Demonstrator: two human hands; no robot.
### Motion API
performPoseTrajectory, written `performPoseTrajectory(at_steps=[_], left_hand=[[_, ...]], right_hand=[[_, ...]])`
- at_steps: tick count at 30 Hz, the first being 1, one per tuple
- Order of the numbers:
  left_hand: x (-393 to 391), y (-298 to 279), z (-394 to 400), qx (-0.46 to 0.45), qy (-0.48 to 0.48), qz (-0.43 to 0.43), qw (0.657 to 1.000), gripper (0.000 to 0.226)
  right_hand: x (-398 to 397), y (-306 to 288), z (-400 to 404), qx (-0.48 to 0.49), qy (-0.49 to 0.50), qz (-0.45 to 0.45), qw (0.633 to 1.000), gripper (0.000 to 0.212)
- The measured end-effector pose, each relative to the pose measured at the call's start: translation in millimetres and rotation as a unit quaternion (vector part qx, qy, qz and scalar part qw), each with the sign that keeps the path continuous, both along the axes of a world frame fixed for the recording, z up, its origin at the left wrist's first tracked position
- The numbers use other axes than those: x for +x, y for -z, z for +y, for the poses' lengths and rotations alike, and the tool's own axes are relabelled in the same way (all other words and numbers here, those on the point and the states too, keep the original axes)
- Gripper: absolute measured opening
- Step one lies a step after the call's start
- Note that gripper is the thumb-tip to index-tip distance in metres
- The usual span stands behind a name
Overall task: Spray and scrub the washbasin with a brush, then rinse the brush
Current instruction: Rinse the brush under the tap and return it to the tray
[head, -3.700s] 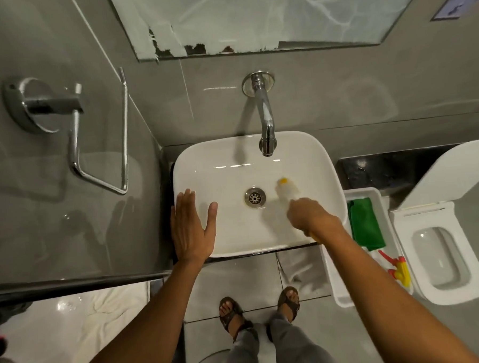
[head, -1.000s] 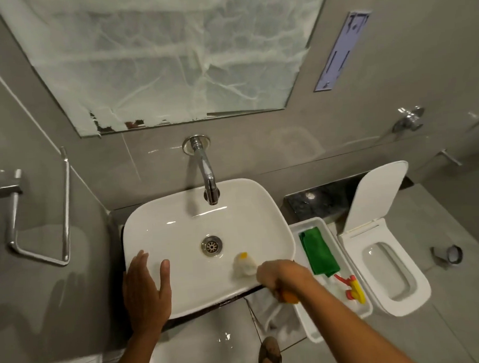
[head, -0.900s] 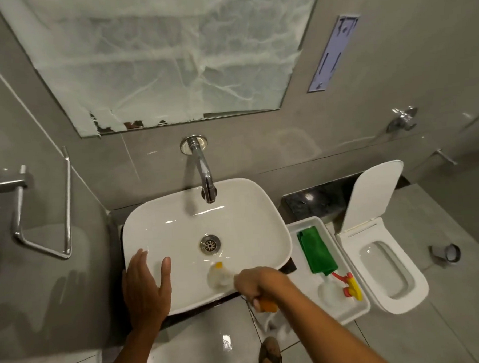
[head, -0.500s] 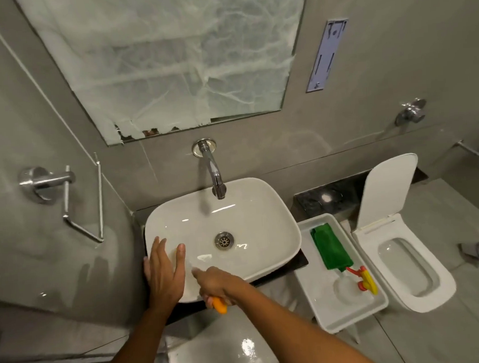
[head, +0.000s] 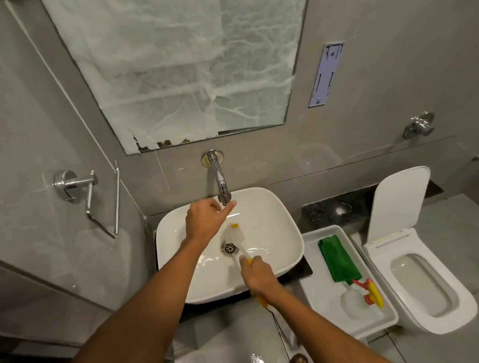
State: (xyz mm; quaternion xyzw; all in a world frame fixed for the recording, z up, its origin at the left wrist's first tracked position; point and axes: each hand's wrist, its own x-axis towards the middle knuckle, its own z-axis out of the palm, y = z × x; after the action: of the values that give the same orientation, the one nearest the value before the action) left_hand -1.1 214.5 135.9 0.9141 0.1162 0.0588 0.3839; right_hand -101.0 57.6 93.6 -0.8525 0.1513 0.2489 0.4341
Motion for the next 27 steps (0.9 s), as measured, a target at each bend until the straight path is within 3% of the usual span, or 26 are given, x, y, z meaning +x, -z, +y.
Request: performPoseTrajectory(at_steps=[7, 14, 19, 27], left_hand=[[24, -19, -23, 0.044, -0.049, 0.05, 0.997, 0.059], [29, -21, -34, 0.08, -0.077, 0.044, 0.993, 0.038], [32, -20, -40, 0.075, -0.065, 0.045, 0.994, 0.028], [30, -11, -33, 0.113, -0.005, 0.003, 0.994, 0.03]], right_hand=[[-1, 1, -8, -0.011, -0.007, -0.016, 1.0, 0.059], [-6, 1, -13, -0.023, -0.023, -0.01, 0.999, 0.058], [-6, -1, -16, -0.026, -0.029, -0.01, 0.999, 0.057], [-4, -2, -22, -0.016, -0.022, -0.018, 0.999, 0.057]])
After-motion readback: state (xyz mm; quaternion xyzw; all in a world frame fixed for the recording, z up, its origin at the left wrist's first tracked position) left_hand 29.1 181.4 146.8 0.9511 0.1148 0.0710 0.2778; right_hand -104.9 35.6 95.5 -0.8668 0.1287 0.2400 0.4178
